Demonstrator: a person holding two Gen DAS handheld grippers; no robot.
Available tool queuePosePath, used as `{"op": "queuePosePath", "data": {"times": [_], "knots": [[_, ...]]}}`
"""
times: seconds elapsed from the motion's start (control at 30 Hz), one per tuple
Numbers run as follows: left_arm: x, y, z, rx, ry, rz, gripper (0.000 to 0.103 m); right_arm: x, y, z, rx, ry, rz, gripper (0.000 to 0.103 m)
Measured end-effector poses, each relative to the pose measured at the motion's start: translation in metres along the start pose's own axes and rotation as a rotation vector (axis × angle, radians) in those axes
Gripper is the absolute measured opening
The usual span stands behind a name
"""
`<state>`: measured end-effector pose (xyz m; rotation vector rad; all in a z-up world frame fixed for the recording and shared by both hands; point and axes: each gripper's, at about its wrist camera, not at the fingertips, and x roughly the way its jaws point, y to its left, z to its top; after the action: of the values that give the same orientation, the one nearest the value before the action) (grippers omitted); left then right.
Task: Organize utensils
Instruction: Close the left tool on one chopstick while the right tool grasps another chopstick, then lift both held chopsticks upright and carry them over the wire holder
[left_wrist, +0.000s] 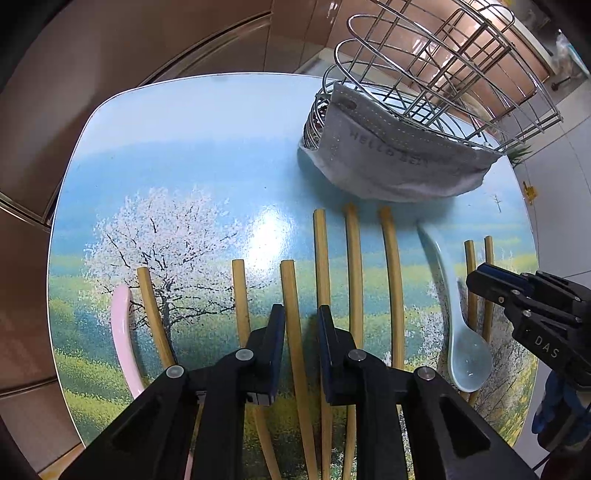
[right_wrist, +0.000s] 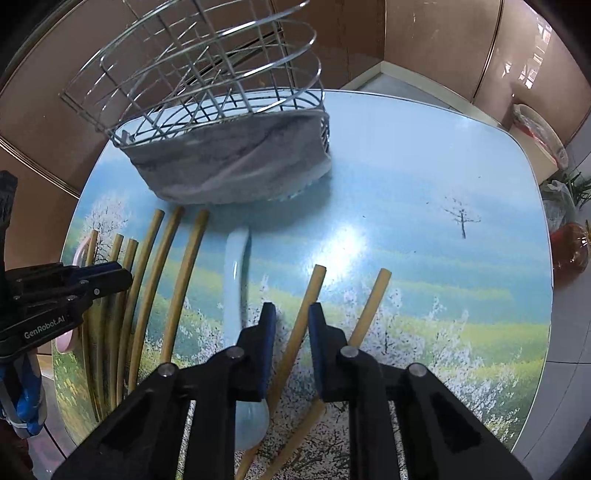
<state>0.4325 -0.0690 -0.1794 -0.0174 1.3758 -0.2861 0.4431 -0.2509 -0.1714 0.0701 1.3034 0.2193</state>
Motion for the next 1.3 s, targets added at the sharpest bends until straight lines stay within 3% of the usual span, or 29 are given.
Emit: {"op": "queuePosePath", "data": {"times": [0.83, 1.07, 1.3], "knots": [[0.002, 0.004, -0.001, -0.051, -0.004, 0.016, 0.006, 0.004, 0.010, -0.010, 0.015, 0.005, -0.030, 0.006], [-0.022, 0.005, -0.016, -0.062, -0.074, 0.027, 0.006, -0.030, 0.010, -0.036, 0.026, -0.072, 0.020, 0.006], [-0.073, 0.002, -0.051, -0.054, -0.185, 0.002, 0.006, -0.091, 0.021, -0.081, 0.012, -0.228, 0.088, 0.006]]}}
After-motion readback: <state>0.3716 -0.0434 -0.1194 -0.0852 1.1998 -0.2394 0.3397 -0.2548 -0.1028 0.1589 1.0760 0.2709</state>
